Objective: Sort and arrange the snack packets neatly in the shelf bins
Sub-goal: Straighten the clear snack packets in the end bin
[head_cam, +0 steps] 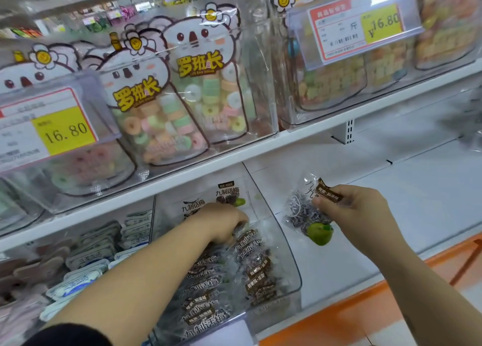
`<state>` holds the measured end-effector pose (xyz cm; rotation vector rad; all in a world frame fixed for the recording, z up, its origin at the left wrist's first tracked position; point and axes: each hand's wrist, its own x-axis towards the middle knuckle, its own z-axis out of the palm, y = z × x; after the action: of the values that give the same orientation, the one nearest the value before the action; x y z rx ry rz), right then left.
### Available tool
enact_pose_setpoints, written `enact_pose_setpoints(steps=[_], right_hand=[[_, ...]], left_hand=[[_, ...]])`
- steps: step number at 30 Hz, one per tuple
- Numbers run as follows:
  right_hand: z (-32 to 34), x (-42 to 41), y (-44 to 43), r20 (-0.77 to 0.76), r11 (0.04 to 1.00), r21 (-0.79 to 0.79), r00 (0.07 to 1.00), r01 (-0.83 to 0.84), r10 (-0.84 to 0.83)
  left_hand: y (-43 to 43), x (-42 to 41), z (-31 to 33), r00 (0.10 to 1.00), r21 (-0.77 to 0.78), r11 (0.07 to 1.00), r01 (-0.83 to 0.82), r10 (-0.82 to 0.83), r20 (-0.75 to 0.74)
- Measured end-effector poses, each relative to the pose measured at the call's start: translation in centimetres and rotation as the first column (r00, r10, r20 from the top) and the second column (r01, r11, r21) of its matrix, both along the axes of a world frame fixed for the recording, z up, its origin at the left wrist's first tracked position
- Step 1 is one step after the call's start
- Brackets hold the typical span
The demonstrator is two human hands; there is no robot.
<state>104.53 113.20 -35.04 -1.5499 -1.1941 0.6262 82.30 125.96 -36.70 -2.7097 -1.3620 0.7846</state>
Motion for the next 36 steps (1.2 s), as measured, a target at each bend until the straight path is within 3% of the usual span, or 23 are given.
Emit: enact_pose_setpoints(steps=[7,9,12,14,18,26,31,34,35,36], right_hand=[[0.1,-0.4,0.1,-0.017,1.0,-0.009,1.0,-0.011,0.011],[0.2,-0.4,0.1,-0.015,1.0,-0.011,1.0,-0.013,0.013],[0.3,-0.3,0.0,-0.022,1.0,-0.008,1.0,-0.02,0.02],[0.3,-0.2,0.0,-0.024,1.0,-0.008,0.999,-0.021,0.02],[0.3,-0.1,0.0,-0.025,1.0,-0.006,0.999,-0.023,0.023],[0.4,-0.1,0.0,-0.043,1.0,0.005,0.999,-0.019,0.02],[0.7,-0.2,0.0,-0.039,1.0,0.006,0.999,-0.025,0.025],[0.7,-0.2,0.1,-0.031,1.0,0.0,0.999,-0.022,0.022],[0.8,-0.2,0.1,-0.032,1.0,-0.003,0.999,-0.02,0.02],[0.7,-0.2,0.1,-0.032,1.0,-0.005,0.999,-0.018,0.017]], left_hand=[[-0.8,2.0,0.3,0.941,0.017,0.983,0.182,-0.17,-0.292],[-0.5,1.6,-0.3,0.94,0.035,0.976,0.216,-0.198,-0.277],[0.1,0.4,-0.1,0.988,0.043,0.988,0.146,-0.143,-0.061],[0.6,-0.5,1.0,0.986,0.035,0.999,0.001,-0.007,0.169],[0.6,-1.7,3.2,0.85,-0.024,0.973,-0.231,0.213,0.481],[0.1,-2.3,3.4,0.627,-0.183,0.942,-0.28,0.324,0.708],[0.0,-2.3,3.4,0.546,-0.088,0.954,-0.287,0.239,0.803],[-0.3,-2.5,3.7,0.38,-0.068,0.939,-0.337,0.202,0.903],[-0.4,-2.6,3.9,0.361,-0.044,0.932,-0.359,0.182,0.915],[-0.5,-2.6,4.2,0.399,0.013,0.926,-0.376,0.149,0.905]])
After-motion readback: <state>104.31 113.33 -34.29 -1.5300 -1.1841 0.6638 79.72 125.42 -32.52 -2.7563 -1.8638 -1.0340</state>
